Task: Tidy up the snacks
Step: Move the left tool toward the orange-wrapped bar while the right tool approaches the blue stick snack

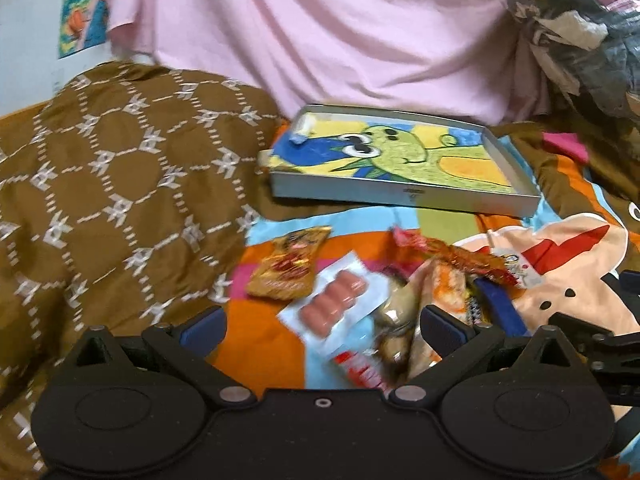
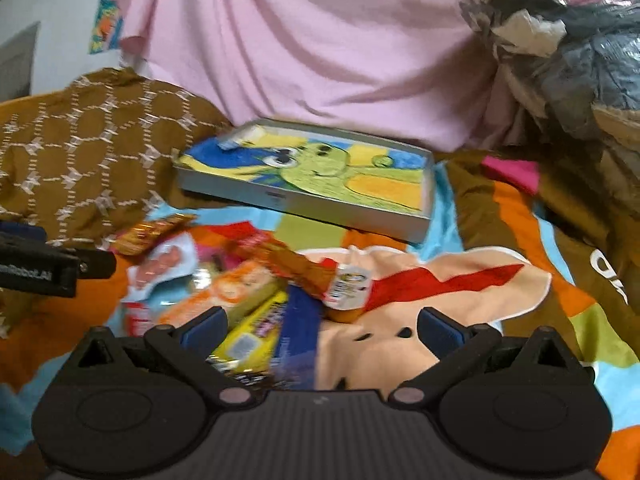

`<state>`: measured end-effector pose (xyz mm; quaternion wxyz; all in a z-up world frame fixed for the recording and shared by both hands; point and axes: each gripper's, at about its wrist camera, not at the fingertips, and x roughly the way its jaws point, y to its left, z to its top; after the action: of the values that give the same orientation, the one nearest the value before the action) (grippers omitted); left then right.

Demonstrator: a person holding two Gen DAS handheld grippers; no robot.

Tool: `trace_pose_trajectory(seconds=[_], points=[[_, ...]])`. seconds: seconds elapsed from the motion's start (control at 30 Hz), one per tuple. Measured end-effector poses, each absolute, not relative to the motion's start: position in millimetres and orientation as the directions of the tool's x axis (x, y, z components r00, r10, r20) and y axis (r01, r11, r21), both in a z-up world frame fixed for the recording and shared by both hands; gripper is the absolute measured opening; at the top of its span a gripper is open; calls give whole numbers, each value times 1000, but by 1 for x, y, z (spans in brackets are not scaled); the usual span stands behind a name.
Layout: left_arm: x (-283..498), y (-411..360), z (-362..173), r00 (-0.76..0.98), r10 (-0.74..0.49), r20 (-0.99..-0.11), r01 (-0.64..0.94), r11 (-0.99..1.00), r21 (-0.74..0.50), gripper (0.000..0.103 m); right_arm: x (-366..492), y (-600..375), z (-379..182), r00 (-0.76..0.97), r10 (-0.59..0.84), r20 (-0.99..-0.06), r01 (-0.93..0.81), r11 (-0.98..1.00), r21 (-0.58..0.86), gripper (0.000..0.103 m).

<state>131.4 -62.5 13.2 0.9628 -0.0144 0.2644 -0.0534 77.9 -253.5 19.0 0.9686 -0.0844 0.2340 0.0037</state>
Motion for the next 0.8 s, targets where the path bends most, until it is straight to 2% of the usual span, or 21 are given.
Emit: trace_pose_trajectory(seconds=[0.23,0.37,0.67,0.8], points=[[167,-95,10,810,-218,-545,233,972,-43,102,104,-263,0,852,-21,-522,-58,989,-136,102],[182,-111,10,775,-260,-575,307,952,-17,101,114,-263,-9,835,1,-551,-75,991,-113,93],[207,-131,9,696,-300,-652,378,926,-23,88,131,-262,-24,816,18,-578,-83,993,-88,77],[211,-143,10,670,-308,-675,427,904,11,78,134,-264,-23,816,33,-578,-86,994,-66,69]])
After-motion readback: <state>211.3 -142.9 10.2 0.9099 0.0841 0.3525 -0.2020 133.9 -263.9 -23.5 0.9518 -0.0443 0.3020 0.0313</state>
